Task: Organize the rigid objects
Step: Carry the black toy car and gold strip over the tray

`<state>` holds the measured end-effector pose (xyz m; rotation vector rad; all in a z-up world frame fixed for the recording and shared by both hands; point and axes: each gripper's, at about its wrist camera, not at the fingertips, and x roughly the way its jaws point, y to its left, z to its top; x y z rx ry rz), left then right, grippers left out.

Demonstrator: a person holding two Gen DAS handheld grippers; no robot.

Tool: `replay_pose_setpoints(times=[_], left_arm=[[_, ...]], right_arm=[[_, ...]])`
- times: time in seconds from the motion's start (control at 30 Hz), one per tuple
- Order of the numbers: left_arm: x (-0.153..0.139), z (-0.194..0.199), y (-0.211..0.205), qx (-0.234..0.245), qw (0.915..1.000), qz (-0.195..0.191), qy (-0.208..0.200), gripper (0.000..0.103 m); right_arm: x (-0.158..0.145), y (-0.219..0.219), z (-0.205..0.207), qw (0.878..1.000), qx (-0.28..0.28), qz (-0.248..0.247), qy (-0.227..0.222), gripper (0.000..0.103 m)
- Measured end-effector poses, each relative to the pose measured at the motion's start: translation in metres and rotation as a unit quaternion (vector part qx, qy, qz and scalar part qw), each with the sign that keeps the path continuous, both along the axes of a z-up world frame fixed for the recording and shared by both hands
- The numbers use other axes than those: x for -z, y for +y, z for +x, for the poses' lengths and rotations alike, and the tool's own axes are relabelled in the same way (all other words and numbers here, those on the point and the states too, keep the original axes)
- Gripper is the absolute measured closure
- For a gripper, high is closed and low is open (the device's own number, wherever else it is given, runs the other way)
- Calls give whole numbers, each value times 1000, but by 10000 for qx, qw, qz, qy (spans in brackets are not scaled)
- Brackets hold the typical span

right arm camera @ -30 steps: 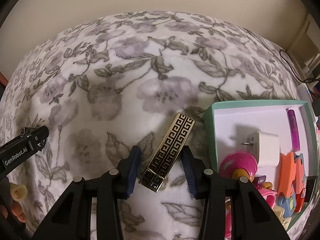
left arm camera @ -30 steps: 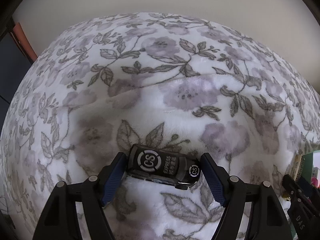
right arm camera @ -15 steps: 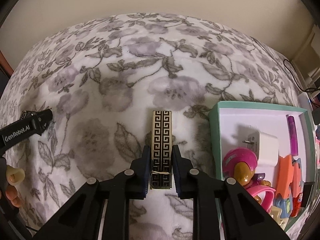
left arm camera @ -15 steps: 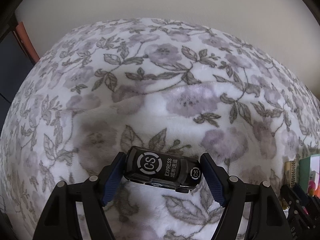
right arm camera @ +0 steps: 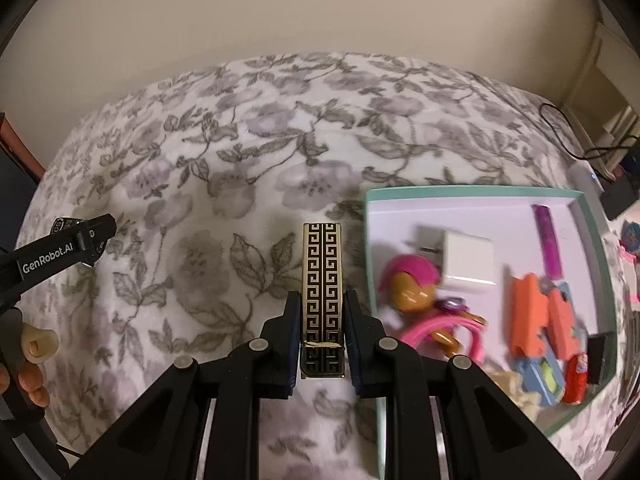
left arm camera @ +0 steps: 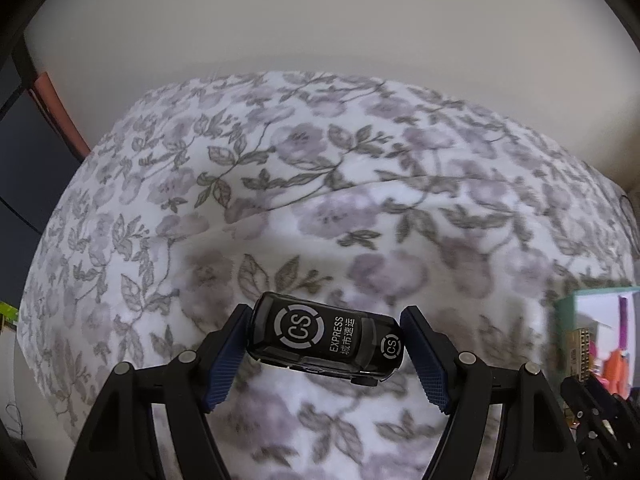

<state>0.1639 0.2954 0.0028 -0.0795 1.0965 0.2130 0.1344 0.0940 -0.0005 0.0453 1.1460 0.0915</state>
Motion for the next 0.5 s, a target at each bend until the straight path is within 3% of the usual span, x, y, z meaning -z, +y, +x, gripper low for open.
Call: replay_pose_setpoints(times=[0.3, 0.5], left_arm=[[-40, -27, -79, 564, 9970, -495, -205, 25], [-41, -42, -151, 1167, 9904, -734, -114, 25]], right_arm=[[-24, -78, -37, 9982, 594, -21, -84, 82], [-19, -140, -58, 9941, 1078, -102, 29, 82]])
